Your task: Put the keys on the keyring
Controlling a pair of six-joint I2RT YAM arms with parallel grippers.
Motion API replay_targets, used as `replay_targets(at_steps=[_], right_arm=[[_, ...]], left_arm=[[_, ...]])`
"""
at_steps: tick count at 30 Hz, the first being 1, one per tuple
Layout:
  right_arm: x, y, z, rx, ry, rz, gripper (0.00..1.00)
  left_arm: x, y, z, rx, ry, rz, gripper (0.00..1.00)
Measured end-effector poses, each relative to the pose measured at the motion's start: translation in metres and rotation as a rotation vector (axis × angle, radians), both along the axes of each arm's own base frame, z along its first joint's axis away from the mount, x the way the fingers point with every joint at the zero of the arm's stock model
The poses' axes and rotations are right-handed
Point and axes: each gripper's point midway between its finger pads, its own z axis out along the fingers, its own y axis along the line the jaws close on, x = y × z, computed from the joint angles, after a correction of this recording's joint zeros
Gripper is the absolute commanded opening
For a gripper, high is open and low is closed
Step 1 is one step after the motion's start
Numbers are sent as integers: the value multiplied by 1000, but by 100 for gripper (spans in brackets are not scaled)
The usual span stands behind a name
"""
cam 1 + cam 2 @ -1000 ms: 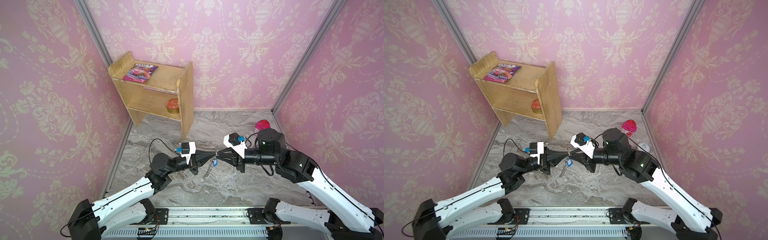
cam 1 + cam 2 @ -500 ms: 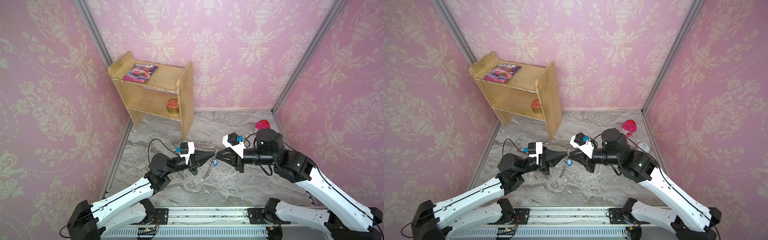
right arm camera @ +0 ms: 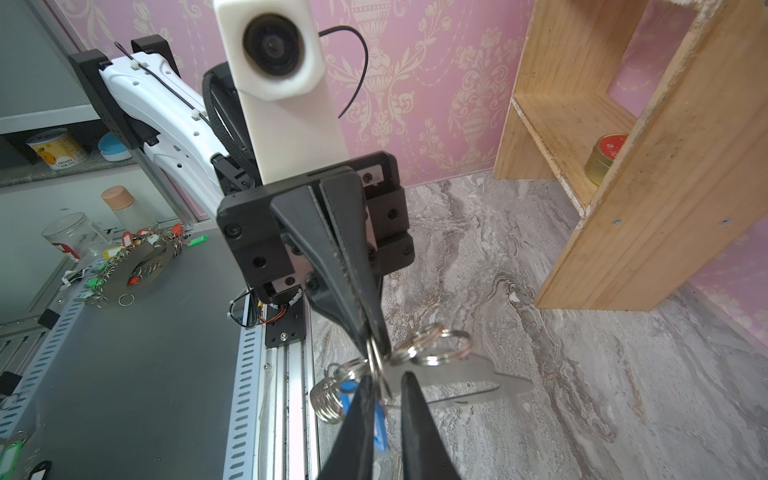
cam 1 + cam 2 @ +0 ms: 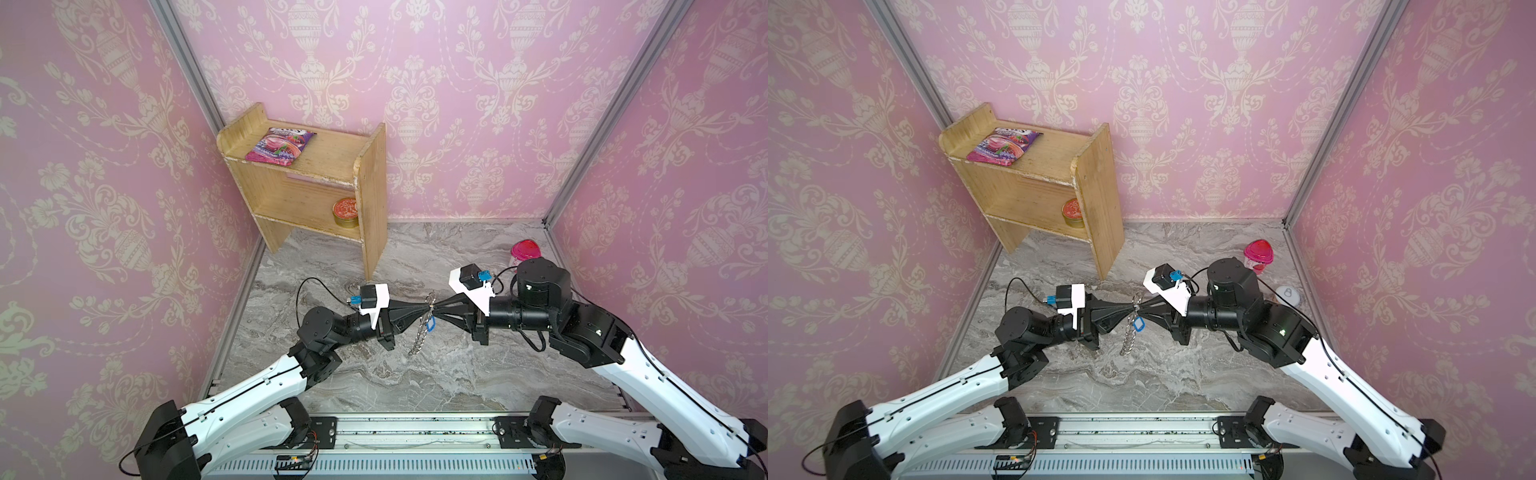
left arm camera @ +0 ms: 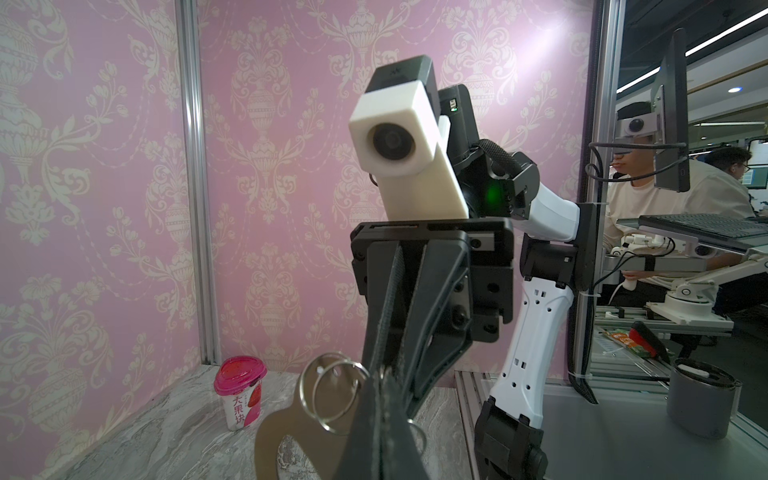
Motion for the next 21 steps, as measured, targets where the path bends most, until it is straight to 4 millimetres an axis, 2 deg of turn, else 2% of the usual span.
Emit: replay_targets(at_steps=[8, 16, 19, 21], right_arm=[[-2, 1, 1, 10, 8, 11, 0], [-2, 1, 0, 10, 19, 12, 0], [-1, -1, -6, -48, 38, 7, 0], [2, -3, -10, -104, 53, -4, 0]], left_arm=[[0, 1, 1, -5, -1, 0, 0], [0, 0, 0, -3, 11, -4, 1], [1, 0, -7, 31, 28, 1, 32], [0, 0, -16, 72, 43, 7, 42]])
